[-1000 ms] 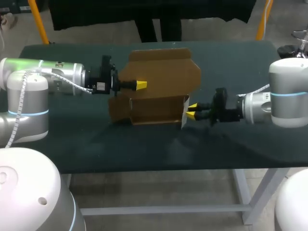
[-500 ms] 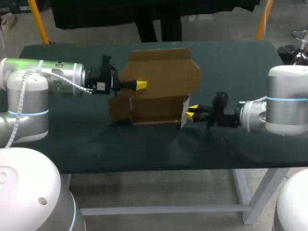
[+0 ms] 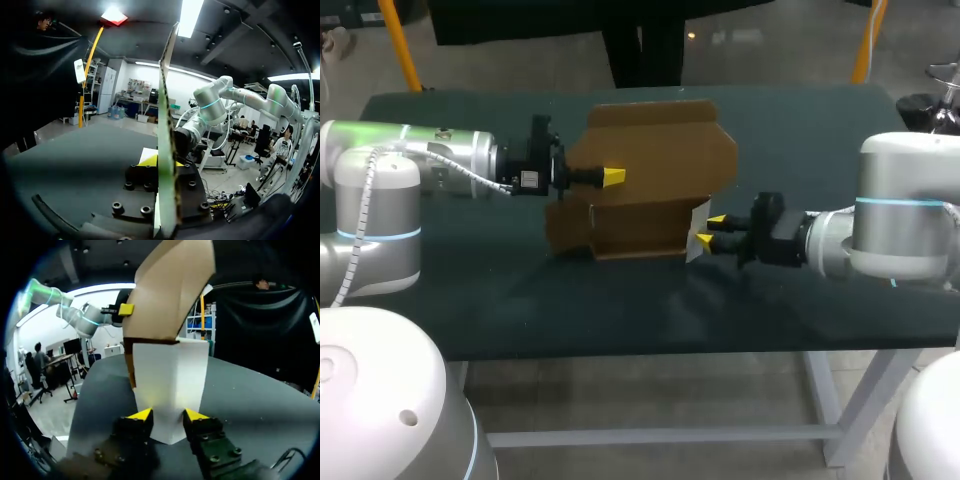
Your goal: Assemble the packaging by folding the flat box into shape, placing the metal phone stand inside, and closing the box properly
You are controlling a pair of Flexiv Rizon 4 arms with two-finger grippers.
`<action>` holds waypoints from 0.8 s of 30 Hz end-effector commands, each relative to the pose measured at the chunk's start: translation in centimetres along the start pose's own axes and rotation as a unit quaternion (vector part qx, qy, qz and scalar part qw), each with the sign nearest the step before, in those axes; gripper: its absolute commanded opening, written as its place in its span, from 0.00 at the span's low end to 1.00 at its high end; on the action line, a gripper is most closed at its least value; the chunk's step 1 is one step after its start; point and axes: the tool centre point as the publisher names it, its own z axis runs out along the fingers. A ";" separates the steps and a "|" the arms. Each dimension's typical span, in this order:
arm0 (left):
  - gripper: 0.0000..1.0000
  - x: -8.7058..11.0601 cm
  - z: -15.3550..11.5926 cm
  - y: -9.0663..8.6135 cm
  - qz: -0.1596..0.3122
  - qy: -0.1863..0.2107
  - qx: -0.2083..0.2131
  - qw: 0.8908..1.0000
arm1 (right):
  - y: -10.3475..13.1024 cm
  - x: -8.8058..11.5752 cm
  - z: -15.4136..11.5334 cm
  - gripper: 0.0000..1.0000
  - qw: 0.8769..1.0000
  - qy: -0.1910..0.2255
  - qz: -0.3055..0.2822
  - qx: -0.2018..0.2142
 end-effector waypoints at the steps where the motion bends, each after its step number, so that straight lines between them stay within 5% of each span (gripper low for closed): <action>1: 0.00 0.0 0.1 0.2 0.000 0.002 0.000 1.000 | 0.4 0.7 0.8 0.44 1.000 -0.031 0.000 0.002; 24: 0.00 0.0 0.1 0.2 0.000 0.002 0.000 1.000 | 0.3 -0.6 0.8 0.45 0.986 -0.164 0.022 0.028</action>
